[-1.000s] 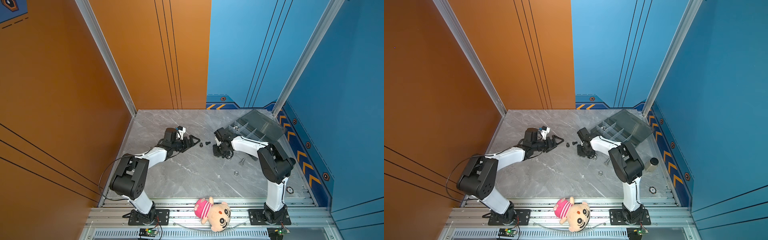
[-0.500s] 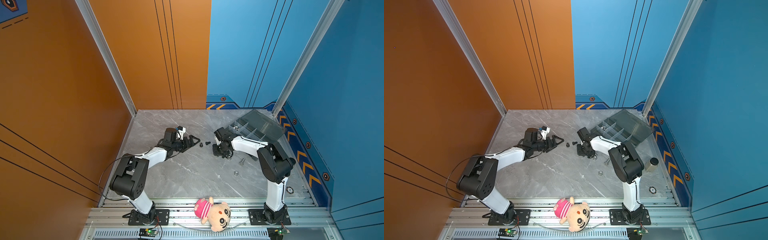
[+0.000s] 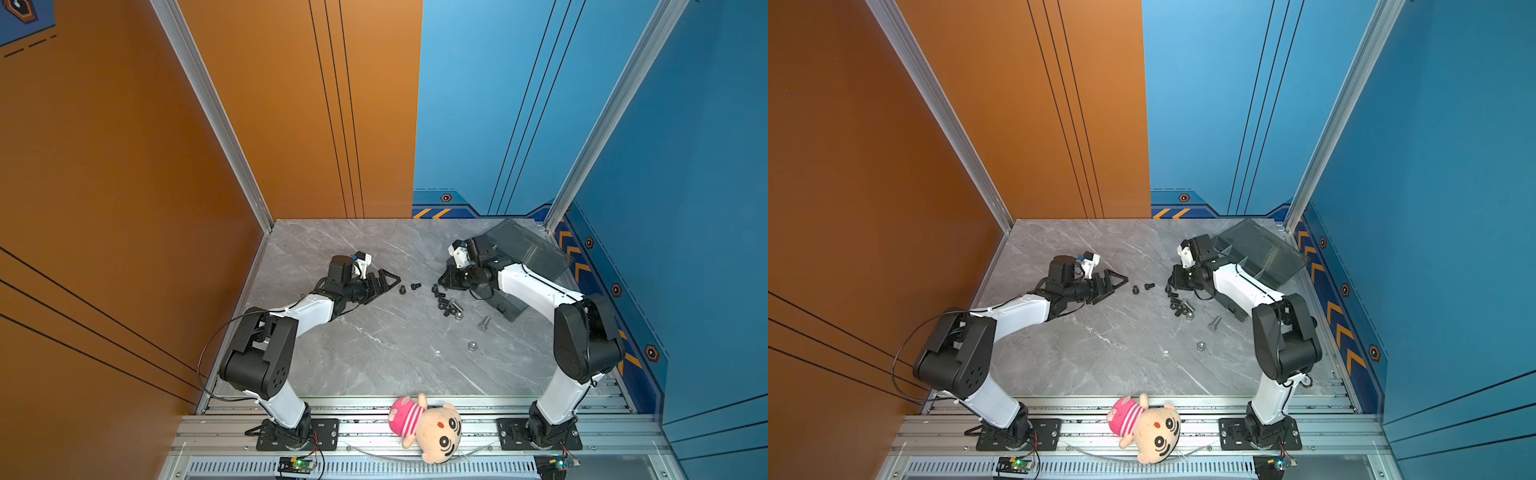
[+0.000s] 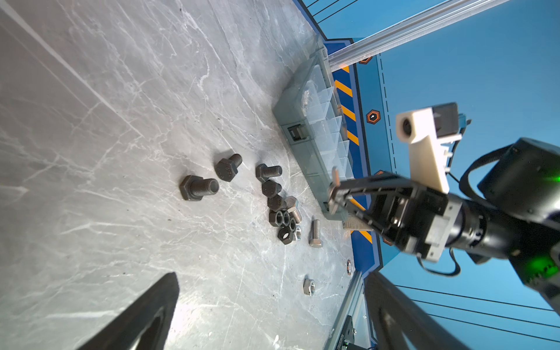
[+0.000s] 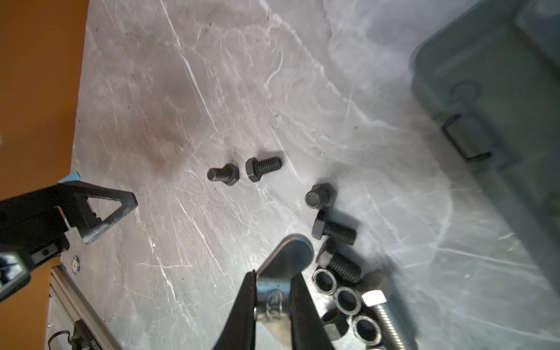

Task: Sort the screws and nuts into containers
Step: 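Lift the wing nut with the right gripper and carry it over the organizer box, then open the right gripper to drop the wing nut into the compartment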

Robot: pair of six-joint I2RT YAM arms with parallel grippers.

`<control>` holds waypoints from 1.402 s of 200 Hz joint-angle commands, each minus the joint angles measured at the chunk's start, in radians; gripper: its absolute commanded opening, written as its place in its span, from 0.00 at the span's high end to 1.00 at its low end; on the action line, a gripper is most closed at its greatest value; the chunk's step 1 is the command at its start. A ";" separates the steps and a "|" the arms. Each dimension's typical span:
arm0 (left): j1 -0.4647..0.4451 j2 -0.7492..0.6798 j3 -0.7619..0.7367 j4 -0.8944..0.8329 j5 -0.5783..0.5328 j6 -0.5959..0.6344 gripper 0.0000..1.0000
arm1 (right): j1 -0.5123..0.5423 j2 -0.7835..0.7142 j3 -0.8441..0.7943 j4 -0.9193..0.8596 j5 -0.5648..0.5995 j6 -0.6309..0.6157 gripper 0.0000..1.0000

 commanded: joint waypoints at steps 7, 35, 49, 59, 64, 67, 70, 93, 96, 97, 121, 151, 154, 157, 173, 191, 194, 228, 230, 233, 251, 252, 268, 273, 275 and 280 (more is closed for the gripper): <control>0.006 0.014 -0.003 0.021 0.027 -0.008 0.02 | -0.088 -0.025 0.064 0.001 -0.016 -0.021 1.00; 0.005 0.013 -0.006 0.022 0.022 -0.011 0.02 | -0.168 -0.010 0.117 0.057 0.023 0.018 1.00; 0.004 0.007 -0.008 0.021 0.021 -0.013 0.02 | -0.193 0.010 0.152 0.072 0.050 0.027 1.00; 0.005 0.007 -0.009 0.021 0.019 -0.013 0.02 | -0.208 0.033 0.190 0.062 0.069 0.031 1.00; 0.004 0.007 -0.010 0.022 0.019 -0.013 0.02 | -0.213 0.047 0.211 0.056 0.074 0.027 1.00; 0.004 0.004 -0.009 0.021 0.018 -0.014 0.02 | -0.216 0.055 0.225 0.053 0.078 0.024 1.00; 0.004 0.005 -0.010 0.022 0.018 -0.014 0.02 | -0.217 0.065 0.239 0.047 0.082 0.022 1.00; 0.003 0.002 -0.012 0.021 0.017 -0.016 0.02 | -0.224 0.136 0.331 0.020 0.130 0.008 1.00; 0.002 0.001 -0.012 0.021 0.017 -0.015 0.02 | -0.225 0.145 0.342 0.018 0.134 0.007 1.00; 0.002 0.001 -0.012 0.021 0.015 -0.016 0.02 | -0.225 0.150 0.345 0.017 0.135 0.007 1.00; 0.001 -0.004 -0.014 0.022 0.013 -0.019 0.02 | -0.228 0.229 0.428 -0.002 0.143 0.015 1.00; 0.002 -0.010 -0.017 0.021 0.010 -0.019 0.02 | -0.228 0.306 0.497 -0.025 0.144 0.019 1.00; 0.001 -0.010 -0.018 0.022 0.010 -0.019 0.02 | -0.228 0.305 0.500 -0.026 0.144 0.019 1.00; 0.003 -0.010 -0.018 0.022 0.010 -0.019 0.02 | -0.228 0.305 0.500 -0.026 0.146 0.018 1.00; 0.003 -0.010 -0.016 0.022 0.010 -0.019 0.02 | -0.229 0.349 0.496 -0.032 0.162 0.013 1.00; 0.004 -0.008 -0.013 0.021 0.010 -0.019 0.02 | -0.233 0.366 0.495 -0.046 0.166 0.005 1.00; 0.004 -0.007 -0.014 0.021 0.010 -0.019 0.02 | -0.235 0.369 0.494 -0.048 0.165 0.003 1.00; 0.004 0.002 -0.009 0.022 0.009 -0.020 0.02 | -0.240 0.386 0.491 -0.073 0.176 -0.013 1.00; 0.005 0.001 -0.009 0.021 0.008 -0.020 0.02 | -0.240 0.387 0.489 -0.074 0.175 -0.014 1.00; 0.004 0.002 -0.009 0.021 0.008 -0.020 0.02 | -0.241 0.387 0.489 -0.075 0.174 -0.013 1.00; 0.005 0.002 -0.009 0.021 0.008 -0.021 0.02 | -0.246 0.391 0.487 -0.086 0.167 -0.017 0.98; 0.006 0.002 -0.009 0.021 0.010 -0.021 0.02 | -0.246 0.391 0.487 -0.086 0.168 -0.018 0.97; 0.007 0.002 -0.006 0.022 0.011 -0.021 0.02 | -0.248 0.390 0.477 -0.090 0.169 -0.021 0.95; 0.007 0.005 -0.006 0.021 0.011 -0.021 0.02 | -0.249 0.389 0.471 -0.090 0.169 -0.022 0.94; 0.007 0.004 -0.006 0.021 0.011 -0.021 0.02 | -0.249 0.389 0.469 -0.088 0.170 -0.023 0.93; 0.005 0.004 -0.006 0.022 0.010 -0.020 0.02 | -0.250 0.389 0.465 -0.088 0.170 -0.023 0.92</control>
